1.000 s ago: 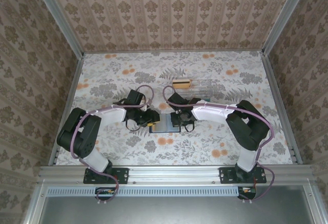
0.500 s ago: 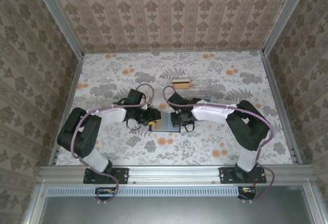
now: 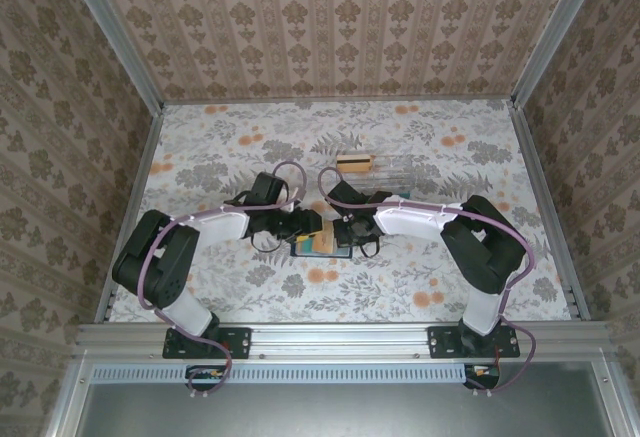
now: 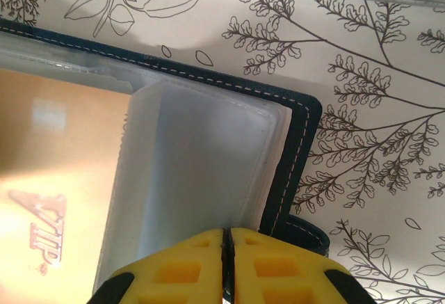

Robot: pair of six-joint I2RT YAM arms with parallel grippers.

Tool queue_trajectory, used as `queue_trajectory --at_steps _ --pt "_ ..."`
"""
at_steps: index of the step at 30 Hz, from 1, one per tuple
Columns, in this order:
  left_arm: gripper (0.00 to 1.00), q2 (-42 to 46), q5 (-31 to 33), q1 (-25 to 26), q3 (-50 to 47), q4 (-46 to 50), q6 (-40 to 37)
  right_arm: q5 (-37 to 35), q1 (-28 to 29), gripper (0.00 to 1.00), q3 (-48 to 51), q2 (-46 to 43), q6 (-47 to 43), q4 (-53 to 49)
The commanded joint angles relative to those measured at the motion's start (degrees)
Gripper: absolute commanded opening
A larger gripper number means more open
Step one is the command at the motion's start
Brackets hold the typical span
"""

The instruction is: Take the credit cards out of the card holder

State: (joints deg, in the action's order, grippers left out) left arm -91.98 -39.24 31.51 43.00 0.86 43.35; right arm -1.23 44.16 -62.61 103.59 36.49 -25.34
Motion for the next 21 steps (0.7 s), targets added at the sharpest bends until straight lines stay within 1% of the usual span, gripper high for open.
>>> queue_trajectory --at_steps 1,5,9,10,11,16,21 --pt "0.47 1.91 -1.48 0.79 2.49 1.08 -0.55 1.25 0.77 0.13 1.7 2.62 1.39 -0.09" --pt "0.47 2.22 -0.4 0.84 3.25 3.37 -1.49 0.36 0.61 0.16 1.61 1.9 1.39 -0.75" --pt "0.47 3.89 1.98 0.5 3.72 8.62 -4.14 -1.42 -0.23 0.19 1.91 -0.42 1.39 -1.79" --pt "0.47 4.43 4.45 0.19 3.67 9.8 -4.69 -1.92 -0.62 0.2 2.05 -1.3 1.39 -2.1" --pt "0.47 4.95 5.17 -0.16 3.48 10.83 -5.16 -2.32 -1.02 0.21 2.13 -2.14 1.4 -2.42" --pt "0.47 7.2 5.93 -2.83 2.22 13.5 -7.21 -2.86 -2.25 0.23 1.38 -5.24 0.76 -4.2" --pt "0.46 7.62 5.97 -4.57 0.97 14.01 -8.28 -3.86 -2.3 0.28 -0.21 -7.59 1.28 -5.14"
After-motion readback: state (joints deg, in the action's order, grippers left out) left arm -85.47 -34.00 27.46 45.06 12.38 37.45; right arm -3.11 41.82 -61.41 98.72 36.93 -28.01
